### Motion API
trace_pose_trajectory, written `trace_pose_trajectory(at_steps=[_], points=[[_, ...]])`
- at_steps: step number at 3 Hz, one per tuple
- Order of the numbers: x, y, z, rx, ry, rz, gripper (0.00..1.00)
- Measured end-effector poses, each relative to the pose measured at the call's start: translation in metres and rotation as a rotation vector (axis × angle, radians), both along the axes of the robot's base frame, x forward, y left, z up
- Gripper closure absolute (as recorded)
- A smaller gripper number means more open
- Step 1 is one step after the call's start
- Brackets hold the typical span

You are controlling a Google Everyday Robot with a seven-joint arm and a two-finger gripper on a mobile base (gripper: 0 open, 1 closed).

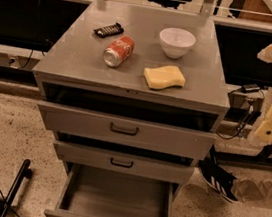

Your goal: Place sponge into bottom drawer

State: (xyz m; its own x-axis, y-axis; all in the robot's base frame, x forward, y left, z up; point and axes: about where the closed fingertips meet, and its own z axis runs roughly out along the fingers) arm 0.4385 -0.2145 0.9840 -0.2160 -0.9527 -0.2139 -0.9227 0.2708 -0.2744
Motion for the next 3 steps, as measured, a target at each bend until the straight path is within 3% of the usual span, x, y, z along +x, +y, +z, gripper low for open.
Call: trace_pose_trajectory(at_steps=[1, 2, 3], points=[[0.0, 0.0, 0.0, 0.0, 0.0, 0.0, 0.0], [0.01, 0.002, -0.003, -0.047, -0.028, 0.025, 0.0], [0.047, 0.017, -0.012, -0.18, -0.091, 0.152, 0.0]])
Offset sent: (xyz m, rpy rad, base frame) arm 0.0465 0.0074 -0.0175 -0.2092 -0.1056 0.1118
